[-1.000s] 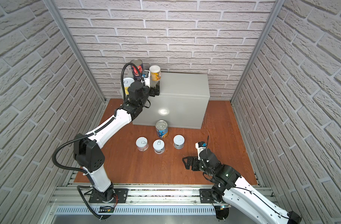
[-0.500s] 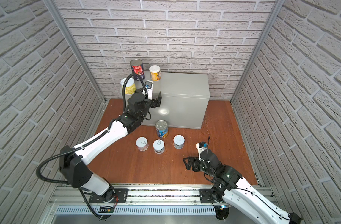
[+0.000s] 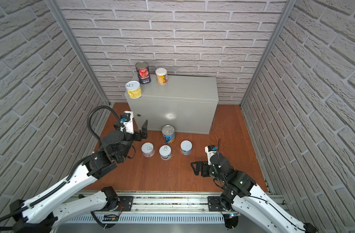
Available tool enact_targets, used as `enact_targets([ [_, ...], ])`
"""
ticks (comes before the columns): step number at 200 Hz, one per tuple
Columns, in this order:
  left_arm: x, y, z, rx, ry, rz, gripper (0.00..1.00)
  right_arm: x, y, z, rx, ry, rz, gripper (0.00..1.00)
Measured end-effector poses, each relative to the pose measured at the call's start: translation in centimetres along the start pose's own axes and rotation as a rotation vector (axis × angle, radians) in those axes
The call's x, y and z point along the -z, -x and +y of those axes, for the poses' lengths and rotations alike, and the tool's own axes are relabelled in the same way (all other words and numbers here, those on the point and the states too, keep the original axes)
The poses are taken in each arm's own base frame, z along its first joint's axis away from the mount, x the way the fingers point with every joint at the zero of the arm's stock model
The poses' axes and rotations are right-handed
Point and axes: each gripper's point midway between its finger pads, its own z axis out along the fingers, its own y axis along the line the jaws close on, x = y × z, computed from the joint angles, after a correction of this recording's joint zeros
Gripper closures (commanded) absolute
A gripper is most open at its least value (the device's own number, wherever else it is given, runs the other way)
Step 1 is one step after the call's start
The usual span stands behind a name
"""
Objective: Place and organize the canned foods onto the counter
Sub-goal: 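Swing the left gripper down toward the blue Progresso can on the floor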
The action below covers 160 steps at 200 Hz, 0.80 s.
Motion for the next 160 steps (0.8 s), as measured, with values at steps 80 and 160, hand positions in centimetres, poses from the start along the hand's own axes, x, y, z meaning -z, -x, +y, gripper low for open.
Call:
enact_targets([
  [80,3.6,-9.8,3.5,0.029,0.033,0.242,0.02,-1.4,0.1,1.2,0.001,0.008,0.059,0.00],
  [160,2.2,-15.2,1.6,0.089,-0.035,0.429,0.02,-1.7,2.5,3.2,0.038,0.033,0.030,0.01],
])
